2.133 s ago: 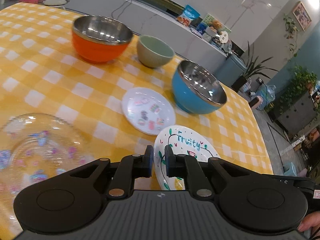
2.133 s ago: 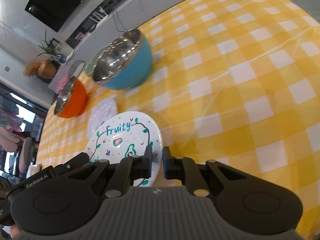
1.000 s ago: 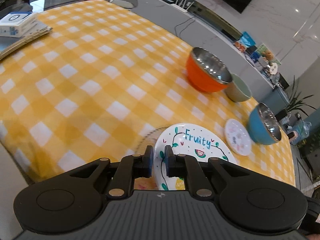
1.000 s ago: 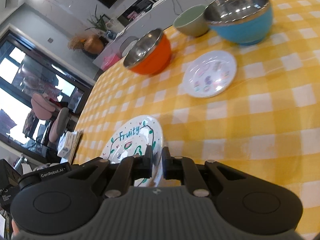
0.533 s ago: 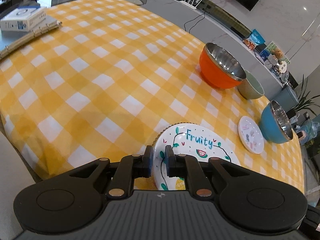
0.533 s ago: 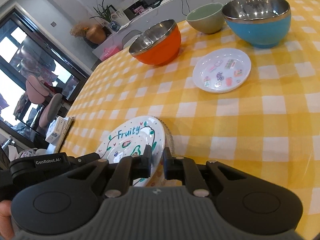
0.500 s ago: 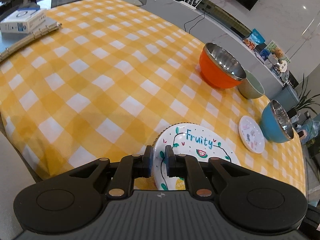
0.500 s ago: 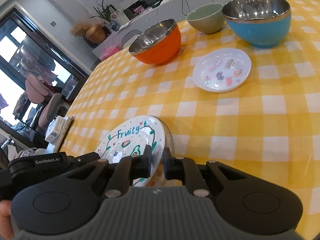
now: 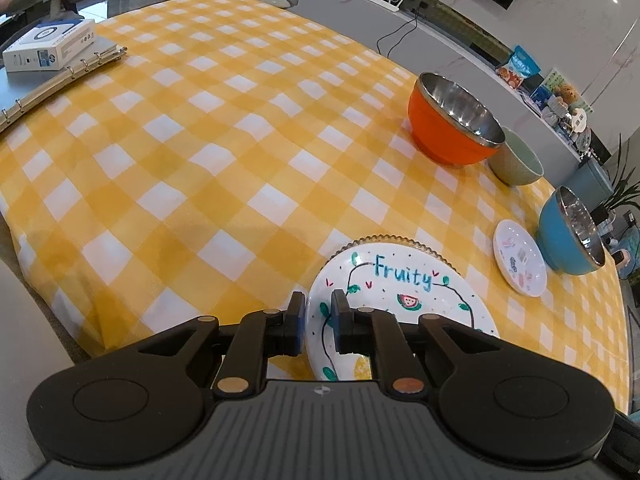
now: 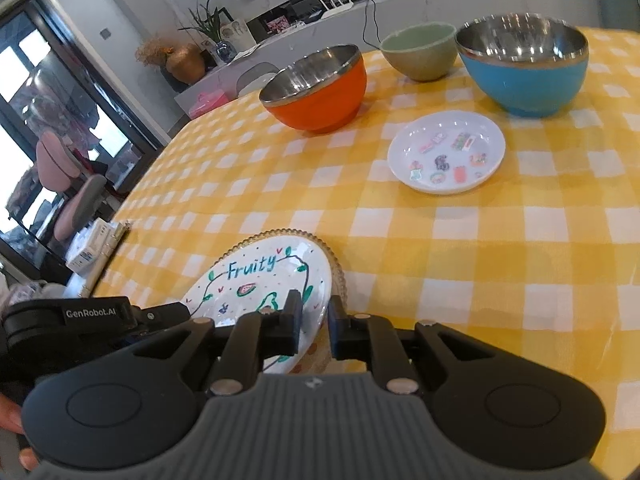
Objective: Organize plates and bowls
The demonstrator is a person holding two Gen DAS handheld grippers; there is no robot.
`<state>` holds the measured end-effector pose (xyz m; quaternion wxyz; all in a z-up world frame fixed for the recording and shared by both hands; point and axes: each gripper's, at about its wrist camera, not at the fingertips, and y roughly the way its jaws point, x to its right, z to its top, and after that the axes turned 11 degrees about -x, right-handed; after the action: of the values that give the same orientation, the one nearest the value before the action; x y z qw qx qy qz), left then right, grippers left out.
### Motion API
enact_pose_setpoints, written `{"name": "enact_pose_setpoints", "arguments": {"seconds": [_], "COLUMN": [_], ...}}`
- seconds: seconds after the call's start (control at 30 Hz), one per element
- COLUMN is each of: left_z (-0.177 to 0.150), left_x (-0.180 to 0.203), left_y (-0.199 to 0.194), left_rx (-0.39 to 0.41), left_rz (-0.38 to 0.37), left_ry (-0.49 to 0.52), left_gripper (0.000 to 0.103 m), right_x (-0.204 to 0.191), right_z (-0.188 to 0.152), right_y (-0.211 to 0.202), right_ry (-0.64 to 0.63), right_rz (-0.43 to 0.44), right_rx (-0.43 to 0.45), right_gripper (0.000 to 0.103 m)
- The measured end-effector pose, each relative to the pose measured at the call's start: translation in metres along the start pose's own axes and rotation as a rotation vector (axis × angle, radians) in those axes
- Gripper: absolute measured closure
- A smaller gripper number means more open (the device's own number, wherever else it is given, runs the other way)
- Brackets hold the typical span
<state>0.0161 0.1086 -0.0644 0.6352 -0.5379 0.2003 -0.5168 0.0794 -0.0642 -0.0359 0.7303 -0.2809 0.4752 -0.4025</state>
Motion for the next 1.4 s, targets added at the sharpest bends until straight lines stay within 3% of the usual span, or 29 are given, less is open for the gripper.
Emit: {"name": "enact_pose_setpoints", "arguments": {"seconds": [0.53, 0.67, 0.87, 1.1, 1.13, 1.2, 1.27, 1.4], "left_z": [-0.004, -0.004, -0.006, -0.005, -0.004, -0.004, -0.004, -0.003], "left_x": [0.008, 0.009, 0.013, 0.015, 0.016, 0.016, 0.014, 0.011], "left_y": [0.004, 0.003, 0.003, 0.004, 0.005, 0.004, 0.004, -0.004], "left_rx": [0.007, 0.014, 0.032, 0.057, 0.055, 0.058, 0.062, 0.106], "left_rz": [0.059, 0.065, 0.084, 0.099, 0.095, 0.098, 0.086, 0.055], "left_ry": [0.046, 0.054, 0.086, 0.107, 0.108, 0.112, 0.103, 0.074], "left_gripper": [0.088, 0.089, 0.089, 0.092, 0.092, 0.092, 0.092, 0.082], "right_x": [-0.024, -0.021, -0.006, -0.014, -0.014, -0.015, -0.022, -0.023], "right_z": [-0.006, -0.005, -0.002, -0.003, -0.002, -0.002, -0.004, -0.005], "right_y": [0.005, 0.005, 0.003, 0.004, 0.004, 0.004, 0.007, 0.003], "right_ry": [-0.159, -0.137, -0.040, -0.088, -0.092, -0.105, -0.141, -0.147], "right_rz": [-0.164, -0.161, -0.086, -0.120, -0.113, -0.063, -0.098, -0.087], "right_rx": [0.035, 0.026, 0.021, 0.041, 0.048, 0.041, 0.037, 0.049], "right_gripper": [0.090, 0.090, 0.092, 0.096, 0.103, 0.103, 0.103, 0.101]}}
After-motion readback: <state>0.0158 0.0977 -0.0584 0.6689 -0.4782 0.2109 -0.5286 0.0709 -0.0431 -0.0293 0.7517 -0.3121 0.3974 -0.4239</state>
